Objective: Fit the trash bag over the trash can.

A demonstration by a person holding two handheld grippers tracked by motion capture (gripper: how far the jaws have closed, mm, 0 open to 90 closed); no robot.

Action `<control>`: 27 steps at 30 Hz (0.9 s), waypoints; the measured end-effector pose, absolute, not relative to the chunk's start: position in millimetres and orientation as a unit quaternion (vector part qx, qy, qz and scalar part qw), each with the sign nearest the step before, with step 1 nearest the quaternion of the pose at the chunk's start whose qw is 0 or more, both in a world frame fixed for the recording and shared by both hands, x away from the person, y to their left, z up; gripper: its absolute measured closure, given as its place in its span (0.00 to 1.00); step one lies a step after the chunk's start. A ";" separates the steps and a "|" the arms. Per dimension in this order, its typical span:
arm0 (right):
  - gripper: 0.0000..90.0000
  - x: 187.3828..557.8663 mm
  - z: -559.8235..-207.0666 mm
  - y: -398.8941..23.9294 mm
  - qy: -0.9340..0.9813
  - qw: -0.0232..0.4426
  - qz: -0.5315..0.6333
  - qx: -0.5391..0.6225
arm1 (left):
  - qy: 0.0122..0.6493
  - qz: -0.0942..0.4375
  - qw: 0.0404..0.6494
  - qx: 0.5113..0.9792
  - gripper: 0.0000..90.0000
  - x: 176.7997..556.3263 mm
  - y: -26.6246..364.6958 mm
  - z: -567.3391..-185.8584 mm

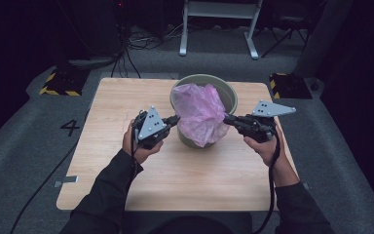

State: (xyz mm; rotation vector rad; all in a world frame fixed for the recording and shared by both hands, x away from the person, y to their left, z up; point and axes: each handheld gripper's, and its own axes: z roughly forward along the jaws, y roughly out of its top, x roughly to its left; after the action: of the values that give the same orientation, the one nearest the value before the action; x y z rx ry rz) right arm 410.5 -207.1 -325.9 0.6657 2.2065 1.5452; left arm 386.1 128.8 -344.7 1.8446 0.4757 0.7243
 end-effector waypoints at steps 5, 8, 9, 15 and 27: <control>1.00 415.2 -326.3 -219.7 0.771 0.189 0.548 0.263 | 0.211 0.312 0.515 0.770 1.00 396.3 147.6 -337.1; 1.00 419.2 -328.3 -229.6 0.765 0.189 0.546 0.284 | 0.221 0.310 0.506 0.774 1.00 402.3 160.3 -335.9; 1.00 420.5 -329.2 -232.9 0.762 0.190 0.545 0.293 | 0.226 0.303 0.507 0.774 1.00 404.6 164.6 -336.6; 1.00 426.7 -334.9 -248.0 0.754 0.190 0.539 0.322 | 0.245 0.309 0.499 0.772 1.00 414.6 181.3 -343.2; 1.00 446.5 -345.5 -274.2 0.743 0.207 0.520 0.367 | 0.273 0.323 0.473 0.772 1.00 433.0 194.7 -361.8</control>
State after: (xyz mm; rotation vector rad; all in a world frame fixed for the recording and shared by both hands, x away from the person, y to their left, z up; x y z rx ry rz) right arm 446.5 -274.2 -345.5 1.0211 2.0705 1.4478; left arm 433.0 194.7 -361.8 1.8900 0.6680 0.7913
